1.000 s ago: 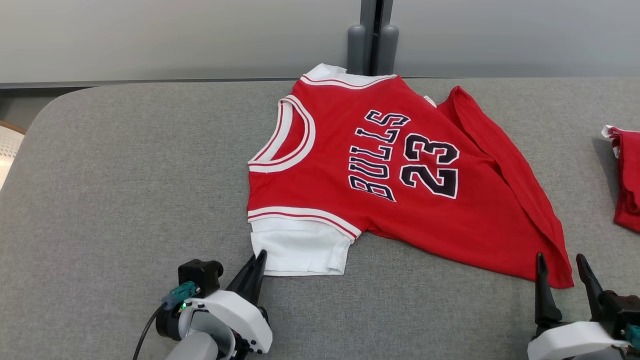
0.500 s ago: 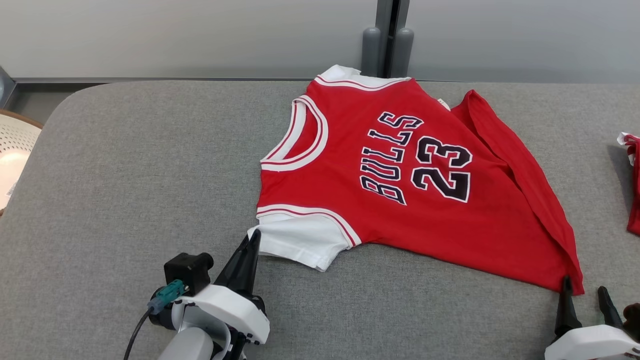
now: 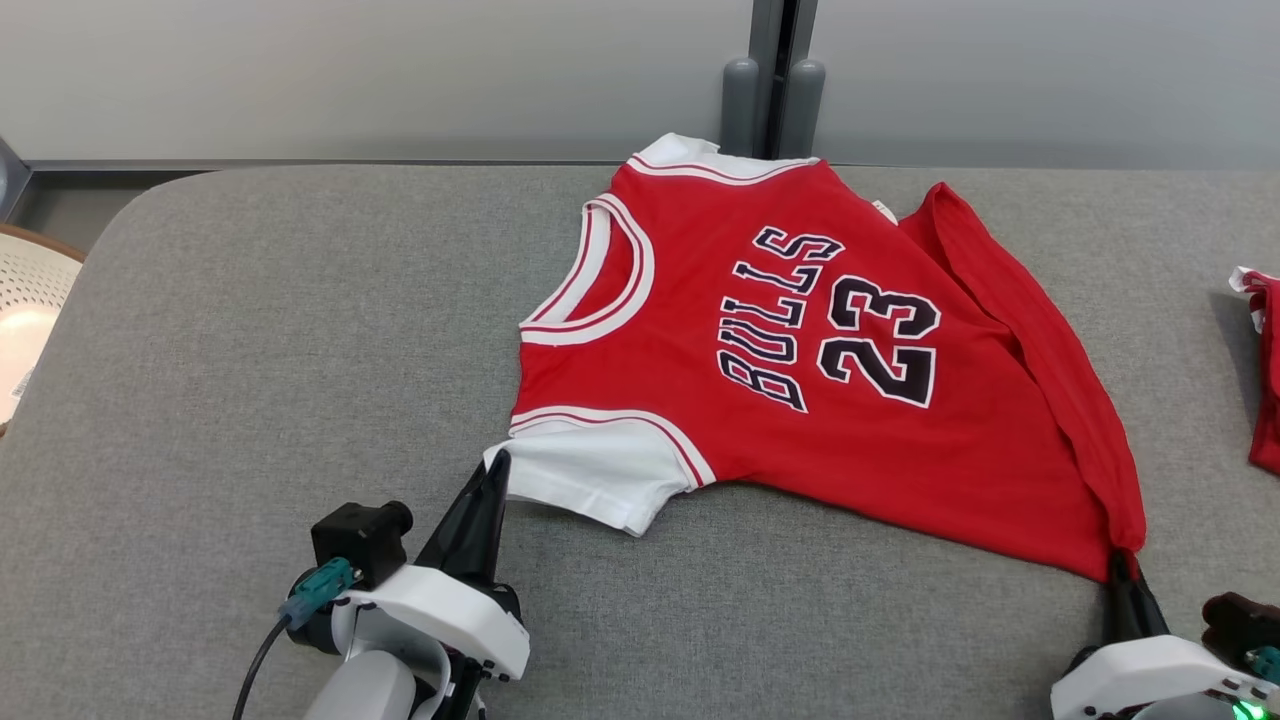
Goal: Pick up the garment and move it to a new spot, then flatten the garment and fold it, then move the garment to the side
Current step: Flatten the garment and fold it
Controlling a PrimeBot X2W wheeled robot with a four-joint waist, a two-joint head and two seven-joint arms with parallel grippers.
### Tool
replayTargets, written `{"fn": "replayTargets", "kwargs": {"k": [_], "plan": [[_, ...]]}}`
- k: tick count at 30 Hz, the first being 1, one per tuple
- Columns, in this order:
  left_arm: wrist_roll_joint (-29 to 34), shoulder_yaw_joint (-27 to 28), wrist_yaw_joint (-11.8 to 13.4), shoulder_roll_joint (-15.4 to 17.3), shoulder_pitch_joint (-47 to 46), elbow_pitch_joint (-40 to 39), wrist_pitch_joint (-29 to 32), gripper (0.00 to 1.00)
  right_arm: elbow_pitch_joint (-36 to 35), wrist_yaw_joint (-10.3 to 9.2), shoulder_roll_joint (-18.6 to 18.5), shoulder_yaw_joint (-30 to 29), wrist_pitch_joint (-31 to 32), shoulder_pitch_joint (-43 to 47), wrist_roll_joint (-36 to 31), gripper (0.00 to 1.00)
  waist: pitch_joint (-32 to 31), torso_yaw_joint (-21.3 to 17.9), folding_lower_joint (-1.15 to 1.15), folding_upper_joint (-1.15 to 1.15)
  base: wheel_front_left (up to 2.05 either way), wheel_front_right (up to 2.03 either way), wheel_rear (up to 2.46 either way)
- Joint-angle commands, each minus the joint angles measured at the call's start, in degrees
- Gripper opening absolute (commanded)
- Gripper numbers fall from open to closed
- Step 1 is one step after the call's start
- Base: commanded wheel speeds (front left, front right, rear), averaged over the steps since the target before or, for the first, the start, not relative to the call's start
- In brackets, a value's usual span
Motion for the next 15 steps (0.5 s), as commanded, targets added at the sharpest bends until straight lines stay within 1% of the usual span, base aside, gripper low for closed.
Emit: {"fn": "replayTargets", "kwargs": {"k": [1,5,7,9,12,15], "plan": [[-0.3,0.9,-0.1,0.2,0.6,-0.6,-0.2,0.0,0.1,-0.01,0.2,1.3,-0.2,-0.2,0.9,0.0,-0.3,-0.1,0.0,0.0,0.0,0.0,0.0],[-0.9,2.3,-0.4,0.2,0.4,-3.4,-0.2,0.0,-3.9,-0.01,0.1,6.6,-0.6,-0.6,4.8,0.0,-1.4,-0.4,0.0,0.0,0.0,0.0,0.0],[0.0,2.6,-0.5,0.2,0.0,-4.8,-0.2,0.0,-6.9,-0.01,0.1,10.1,-0.7,-0.5,7.2,0.0,-2.2,-0.6,0.0,0.0,0.0,0.0,0.0],[-0.5,3.7,-0.6,0.3,-0.7,-6.9,-0.2,0.0,-10.7,-0.01,0.0,13.1,-0.6,-0.8,9.3,0.0,-3.2,-0.8,0.0,0.0,0.0,0.0,0.0],[-2.6,5.0,-0.7,0.3,-2.1,-10.4,-0.2,0.0,-16.9,-0.02,-1.6,17.5,0.8,-1.9,12.6,0.0,-4.8,-1.1,0.0,0.0,0.0,0.0,0.0],[-6.5,6.4,-0.9,0.7,-4.7,-14.6,1.9,0.0,-22.7,-0.01,-3.7,20.2,2.1,-4.0,16.7,0.0,-6.8,-1.3,0.0,0.0,0.0,0.0,0.0]]}}
